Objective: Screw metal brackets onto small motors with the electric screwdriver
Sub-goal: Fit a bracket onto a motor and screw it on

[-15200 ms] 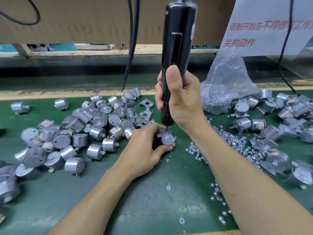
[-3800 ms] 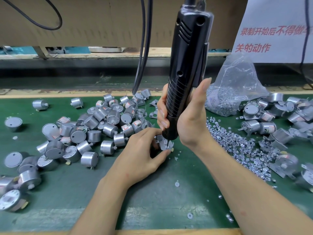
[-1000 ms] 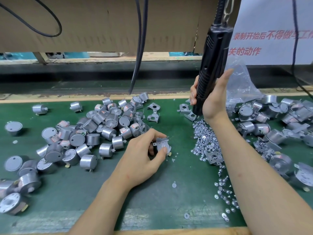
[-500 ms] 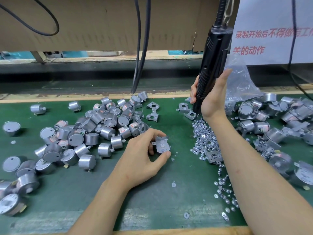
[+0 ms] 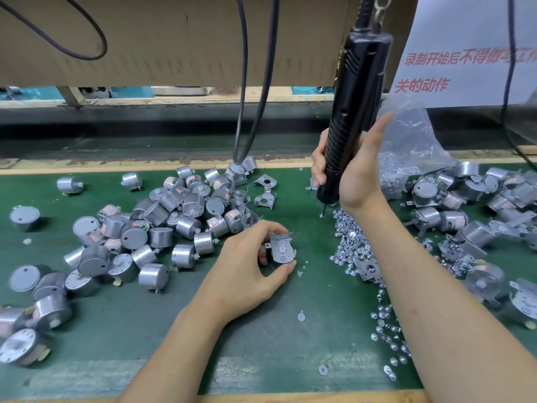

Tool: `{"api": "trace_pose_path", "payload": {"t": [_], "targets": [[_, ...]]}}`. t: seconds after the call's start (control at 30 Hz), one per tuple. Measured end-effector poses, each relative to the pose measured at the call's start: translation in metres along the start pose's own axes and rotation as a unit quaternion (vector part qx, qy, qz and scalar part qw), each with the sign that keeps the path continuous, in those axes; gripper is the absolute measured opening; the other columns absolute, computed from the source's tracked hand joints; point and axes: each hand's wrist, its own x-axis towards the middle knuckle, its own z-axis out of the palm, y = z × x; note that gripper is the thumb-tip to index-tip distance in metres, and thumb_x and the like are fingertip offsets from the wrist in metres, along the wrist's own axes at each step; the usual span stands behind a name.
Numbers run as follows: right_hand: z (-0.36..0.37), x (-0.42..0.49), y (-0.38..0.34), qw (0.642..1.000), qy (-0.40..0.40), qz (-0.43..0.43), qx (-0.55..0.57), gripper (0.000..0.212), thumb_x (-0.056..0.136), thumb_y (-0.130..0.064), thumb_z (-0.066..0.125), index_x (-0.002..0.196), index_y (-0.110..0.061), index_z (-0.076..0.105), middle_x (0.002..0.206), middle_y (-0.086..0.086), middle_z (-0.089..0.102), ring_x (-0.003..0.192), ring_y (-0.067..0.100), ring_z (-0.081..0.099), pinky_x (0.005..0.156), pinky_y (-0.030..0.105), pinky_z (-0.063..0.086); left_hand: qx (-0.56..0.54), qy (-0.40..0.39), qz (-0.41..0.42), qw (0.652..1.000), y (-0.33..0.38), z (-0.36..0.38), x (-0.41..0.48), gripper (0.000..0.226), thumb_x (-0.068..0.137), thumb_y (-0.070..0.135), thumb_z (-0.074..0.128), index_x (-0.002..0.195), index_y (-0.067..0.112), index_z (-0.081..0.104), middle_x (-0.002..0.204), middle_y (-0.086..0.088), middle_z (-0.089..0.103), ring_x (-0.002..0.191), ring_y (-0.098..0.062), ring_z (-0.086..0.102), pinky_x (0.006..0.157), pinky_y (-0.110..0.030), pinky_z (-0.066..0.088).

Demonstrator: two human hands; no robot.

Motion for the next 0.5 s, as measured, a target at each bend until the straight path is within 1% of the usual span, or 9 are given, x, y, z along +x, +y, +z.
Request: {"api": "trace_pose_path", "payload": {"t": [0.1, 0.2, 0.37, 0.5], "targets": [[0.008, -0.003, 0.005, 0.999, -0.030, 0.033, 0.004, 0.086, 0.057, -0.102, 0.035, 0.066, -0.018, 0.055, 0.052, 0.005, 0.047, 0.039, 0.021, 0.041, 0.049, 0.030, 0.036, 0.000, 0.002, 0.002, 1.000, 0.000, 0.000, 0.000, 0.034, 0.081, 0.029, 0.076, 0.107, 0.035, 0.054, 0.091, 0.018, 0.061, 0.070, -0.011, 0.053, 0.063, -0.010, 0.040], [0.013, -0.007, 0.010, 0.998, -0.040, 0.050, -0.007, 0.085, 0.059, -0.102, 0.033, 0.066, -0.020, 0.056, 0.053, 0.004, 0.048, 0.040, 0.022, 0.042, 0.048, 0.029, 0.037, 0.001, 0.000, 0.000, 1.000, 0.000, 0.000, 0.000, 0.035, 0.081, 0.030, 0.075, 0.108, 0.034, 0.054, 0.091, 0.018, 0.061, 0.071, -0.013, 0.053, 0.064, -0.011, 0.041], [0.012, -0.008, 0.012, 0.998, -0.050, 0.040, -0.008, 0.084, 0.066, -0.100, 0.027, 0.067, -0.020, 0.056, 0.053, 0.003, 0.049, 0.040, 0.021, 0.042, 0.048, 0.029, 0.039, -0.003, 0.001, 0.002, 1.000, 0.000, 0.000, 0.000, 0.034, 0.081, 0.029, 0.076, 0.108, 0.033, 0.055, 0.091, 0.018, 0.061, 0.071, -0.010, 0.054, 0.064, -0.011, 0.041], [0.010, -0.008, 0.012, 0.998, -0.052, 0.041, -0.009, 0.085, 0.066, -0.099, 0.026, 0.067, -0.020, 0.055, 0.053, 0.004, 0.048, 0.040, 0.022, 0.042, 0.049, 0.030, 0.039, -0.002, 0.001, 0.002, 1.000, 0.001, -0.001, 0.000, 0.034, 0.081, 0.028, 0.076, 0.108, 0.033, 0.055, 0.090, 0.018, 0.061, 0.071, -0.010, 0.053, 0.064, -0.010, 0.041]]}}
